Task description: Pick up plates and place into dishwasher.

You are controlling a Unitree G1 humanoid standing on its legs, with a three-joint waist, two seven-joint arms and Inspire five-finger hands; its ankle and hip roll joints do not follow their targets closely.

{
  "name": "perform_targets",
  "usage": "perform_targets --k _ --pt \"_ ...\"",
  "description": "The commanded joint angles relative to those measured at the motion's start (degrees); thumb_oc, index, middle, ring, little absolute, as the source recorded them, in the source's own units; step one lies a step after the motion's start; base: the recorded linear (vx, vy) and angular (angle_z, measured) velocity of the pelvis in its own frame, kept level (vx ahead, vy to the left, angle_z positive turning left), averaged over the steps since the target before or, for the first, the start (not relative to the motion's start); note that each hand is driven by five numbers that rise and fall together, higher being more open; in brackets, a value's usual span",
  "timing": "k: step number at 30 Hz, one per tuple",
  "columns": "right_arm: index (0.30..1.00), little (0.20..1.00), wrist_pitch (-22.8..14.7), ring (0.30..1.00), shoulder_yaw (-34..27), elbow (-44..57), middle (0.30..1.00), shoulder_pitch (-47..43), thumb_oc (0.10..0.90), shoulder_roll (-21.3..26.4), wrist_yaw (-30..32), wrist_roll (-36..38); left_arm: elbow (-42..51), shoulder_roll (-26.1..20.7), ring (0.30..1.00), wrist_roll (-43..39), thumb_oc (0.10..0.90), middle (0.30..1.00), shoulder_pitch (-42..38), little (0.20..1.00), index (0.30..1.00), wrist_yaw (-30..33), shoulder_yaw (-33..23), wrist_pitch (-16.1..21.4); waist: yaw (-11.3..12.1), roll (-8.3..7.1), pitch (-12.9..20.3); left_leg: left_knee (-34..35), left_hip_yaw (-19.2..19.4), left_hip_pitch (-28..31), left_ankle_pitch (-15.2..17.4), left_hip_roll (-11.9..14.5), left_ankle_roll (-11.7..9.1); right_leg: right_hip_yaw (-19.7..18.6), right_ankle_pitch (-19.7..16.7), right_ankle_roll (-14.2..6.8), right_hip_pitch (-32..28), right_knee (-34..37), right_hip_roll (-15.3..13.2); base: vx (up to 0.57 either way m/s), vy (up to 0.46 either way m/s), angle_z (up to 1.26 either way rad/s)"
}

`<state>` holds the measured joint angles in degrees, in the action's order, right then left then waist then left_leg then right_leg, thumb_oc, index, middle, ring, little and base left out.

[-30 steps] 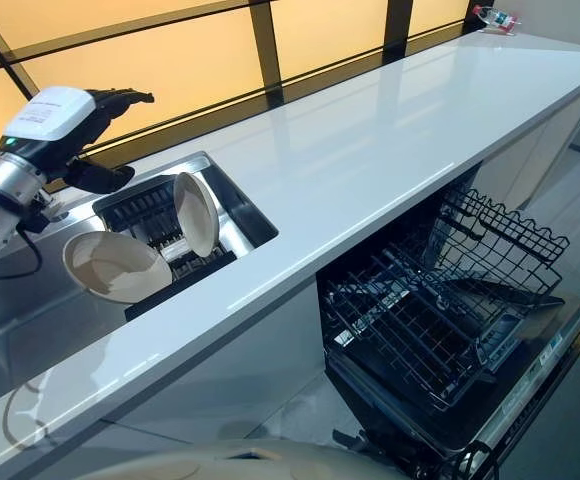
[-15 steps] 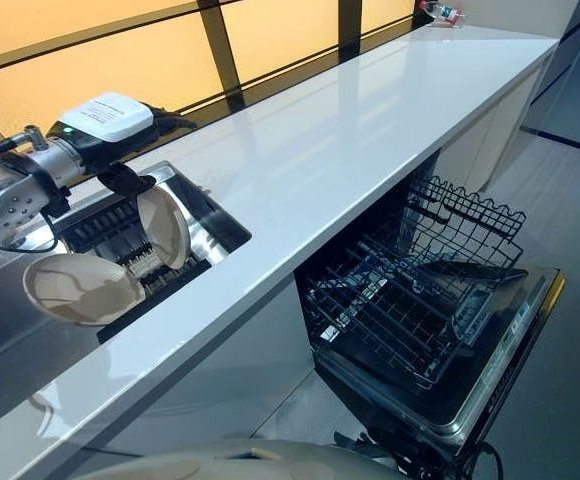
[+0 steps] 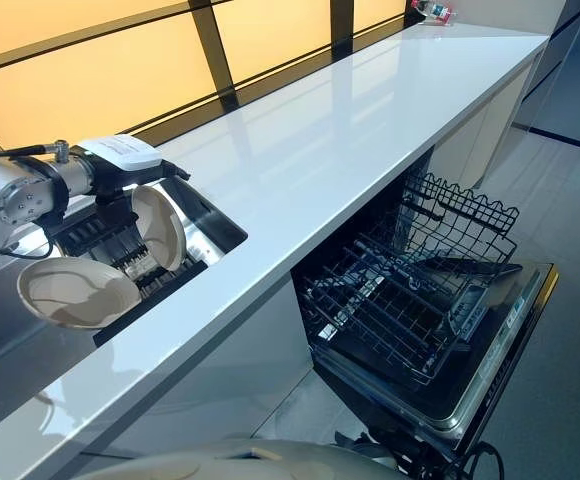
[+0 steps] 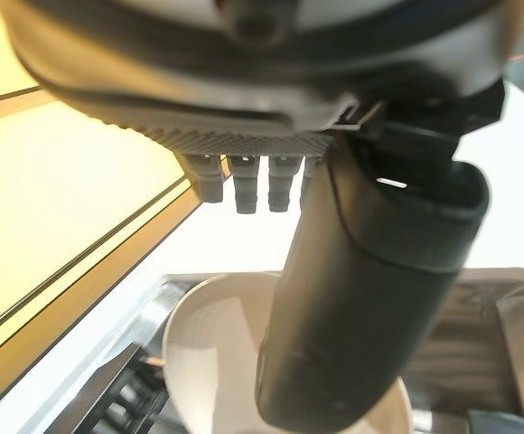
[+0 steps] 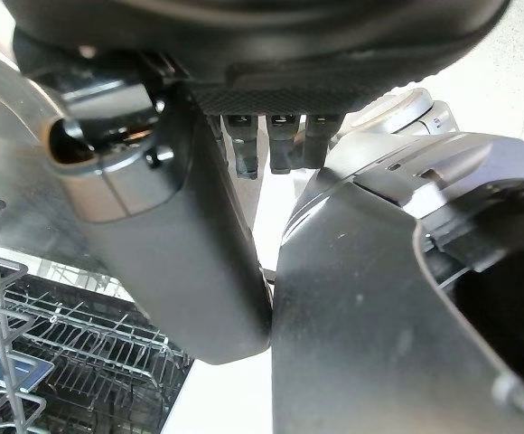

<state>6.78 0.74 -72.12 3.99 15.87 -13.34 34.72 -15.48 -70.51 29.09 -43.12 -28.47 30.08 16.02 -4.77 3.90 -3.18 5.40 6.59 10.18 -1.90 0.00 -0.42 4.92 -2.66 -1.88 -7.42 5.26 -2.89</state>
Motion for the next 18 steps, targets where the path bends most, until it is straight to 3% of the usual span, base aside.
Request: perform_targets --k 1,8,18 --pt "0.900 0.900 -0.2 0.900 -1.6 -3.1 0.900 -1.9 0.800 2.0 -1.9 -0.1 -4.5 -5.2 0.900 -0.5 0.800 0.900 -14.5 0.900 0.900 1.2 -2.9 -3.3 0.1 1.93 -1.1 -0.4 -2.3 0.2 5.9 -6.1 3.9 0.6 2.2 -3.0 -0.6 -1.5 3.0 0.00 0.000 0.00" --pt "0.900 0.900 -0.5 0.900 -1.2 -2.4 0.900 -1.8 0.800 1.8 -2.9 1.1 -6.7 -4.2 0.900 5.0 0.800 0.900 -16.2 0.900 0.900 11.3 -1.1 -2.4 -0.4 1.79 -1.3 -0.4 -1.9 0.1 6.0 -6.2 4.1 0.5 1.8 -3.3 -0.1 -1.7 2.7 0.01 0.014 0.00" --pt "0.900 0.900 -0.3 0.900 -1.6 -2.0 0.900 -0.9 0.800 2.1 -3.6 1.0 -8.6 -1.6 0.900 9.4 0.800 0.900 -16.0 0.900 0.900 14.9 2.4 -4.0 -2.1 1.61 -2.5 -0.4 -0.2 -0.3 6.2 -6.2 4.5 -1.1 1.4 -4.1 1.7 -3.0 2.3 0.02 0.034 -0.09"
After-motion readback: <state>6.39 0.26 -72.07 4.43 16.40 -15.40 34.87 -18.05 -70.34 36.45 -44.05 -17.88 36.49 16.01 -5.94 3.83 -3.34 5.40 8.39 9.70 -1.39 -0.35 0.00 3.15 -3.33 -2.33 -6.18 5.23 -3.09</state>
